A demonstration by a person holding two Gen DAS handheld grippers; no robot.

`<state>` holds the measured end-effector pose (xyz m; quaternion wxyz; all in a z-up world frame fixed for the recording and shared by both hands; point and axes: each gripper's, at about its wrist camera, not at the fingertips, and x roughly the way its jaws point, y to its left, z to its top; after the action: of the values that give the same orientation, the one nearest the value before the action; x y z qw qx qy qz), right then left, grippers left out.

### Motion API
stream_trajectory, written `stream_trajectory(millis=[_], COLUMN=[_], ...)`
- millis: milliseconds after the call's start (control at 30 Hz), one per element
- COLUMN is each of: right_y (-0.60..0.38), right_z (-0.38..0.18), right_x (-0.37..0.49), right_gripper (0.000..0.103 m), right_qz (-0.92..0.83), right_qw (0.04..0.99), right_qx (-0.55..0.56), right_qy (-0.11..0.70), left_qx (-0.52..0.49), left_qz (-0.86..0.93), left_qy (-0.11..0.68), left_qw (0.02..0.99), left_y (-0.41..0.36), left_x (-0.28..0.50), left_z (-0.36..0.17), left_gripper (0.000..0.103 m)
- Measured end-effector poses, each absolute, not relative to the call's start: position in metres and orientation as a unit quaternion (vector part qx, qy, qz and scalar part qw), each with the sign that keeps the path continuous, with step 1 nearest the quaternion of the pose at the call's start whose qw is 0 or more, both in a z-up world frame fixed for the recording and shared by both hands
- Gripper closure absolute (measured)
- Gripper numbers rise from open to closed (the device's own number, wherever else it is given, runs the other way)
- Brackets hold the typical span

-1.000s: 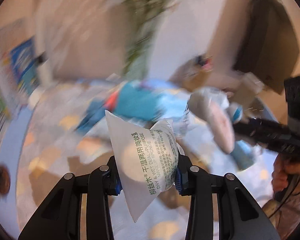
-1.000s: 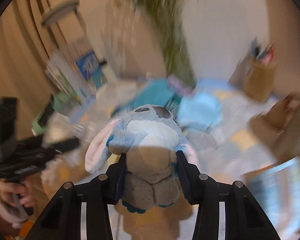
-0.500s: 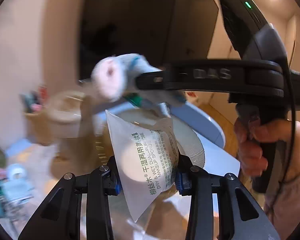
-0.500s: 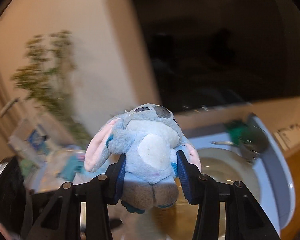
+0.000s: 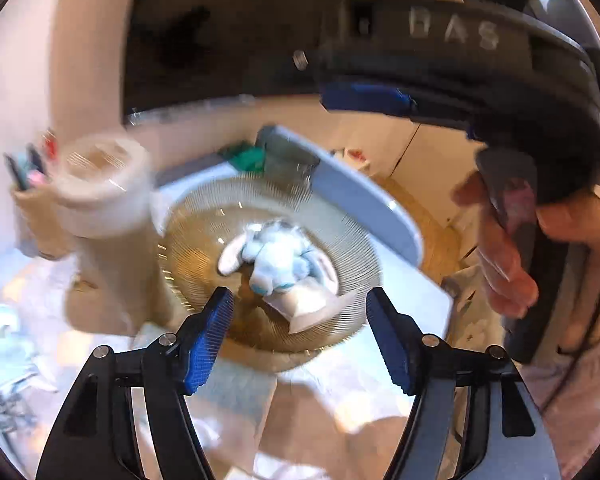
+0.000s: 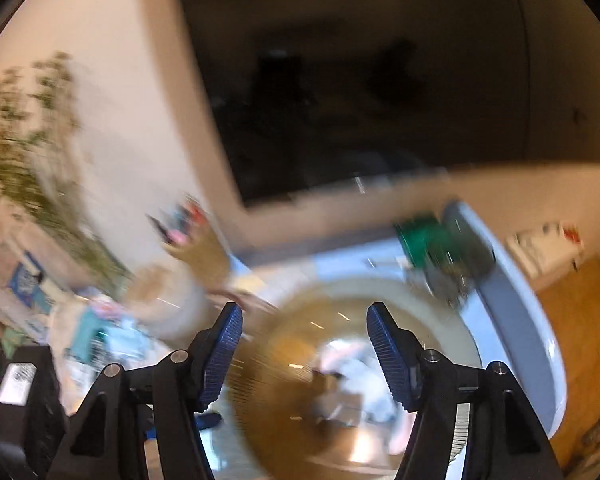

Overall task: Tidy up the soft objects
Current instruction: 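Carry both items to the round glass bowl and open both tools, then move both tools back to the pile on the bed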

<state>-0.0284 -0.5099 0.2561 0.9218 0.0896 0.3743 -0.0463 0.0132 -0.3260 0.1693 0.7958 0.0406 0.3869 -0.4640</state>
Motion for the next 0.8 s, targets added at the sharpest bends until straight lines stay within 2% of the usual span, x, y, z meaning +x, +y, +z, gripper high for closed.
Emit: stream_trajectory(millis=[33, 100, 133, 167, 233, 333, 500, 667, 767, 800], right_y=[-0.494, -0.457, -0.438, -0.418, -0.372, -0.319, -0.250, -0.221, -0.223, -0.224], right_z=[0.273, 0.308, 0.320, 0.329, 0.334, 0.313, 0.228, 0.118, 0.064, 0.048], right_x=[-0.030, -0.038, -0.042, -0.044, -0.042, -0.029, 0.003, 0.038, 0.064, 0.072], right_gripper=[0.036, 0.009, 0.003, 0.000, 0.000, 0.000, 0.000, 0.000, 0.000, 0.000], right_qz=[-0.034, -0.003, 0.008, 0.019, 0.065, 0.119, 0.174, 0.159, 0.103, 0.077], right_qw=[0.929, 0.946, 0.954, 0.960, 0.961, 0.953, 0.927, 0.906, 0.910, 0.915], right_qx=[0.084, 0.071, 0.062, 0.051, 0.031, 0.024, 0.062, 0.105, 0.127, 0.131], right_qy=[0.360, 0.316, 0.293, 0.275, 0.266, 0.279, 0.327, 0.379, 0.381, 0.375], left_qx=[0.037, 0.031, 0.029, 0.023, 0.019, 0.018, 0.003, -0.009, -0.010, -0.006], left_qz=[-0.460, -0.423, -0.407, -0.373, -0.324, -0.235, -0.141, -0.153, -0.142, -0.125], left_qy=[0.374, 0.338, 0.330, 0.319, 0.315, 0.326, 0.370, 0.394, 0.373, 0.400], left_qw=[0.805, 0.840, 0.851, 0.871, 0.892, 0.915, 0.918, 0.906, 0.917, 0.908], left_y=[-0.312, -0.262, -0.250, -0.216, -0.170, -0.092, 0.002, 0.021, 0.009, 0.004], left_x=[0.006, 0.005, 0.002, 0.007, 0.019, 0.041, 0.069, 0.063, 0.062, 0.070], left_z=[0.181, 0.201, 0.207, 0.209, 0.203, 0.177, 0.109, 0.048, 0.012, 0.000], left_gripper=[0.027, 0.013, 0.006, 0.004, 0.003, 0.003, 0.003, 0.003, 0.003, 0.002])
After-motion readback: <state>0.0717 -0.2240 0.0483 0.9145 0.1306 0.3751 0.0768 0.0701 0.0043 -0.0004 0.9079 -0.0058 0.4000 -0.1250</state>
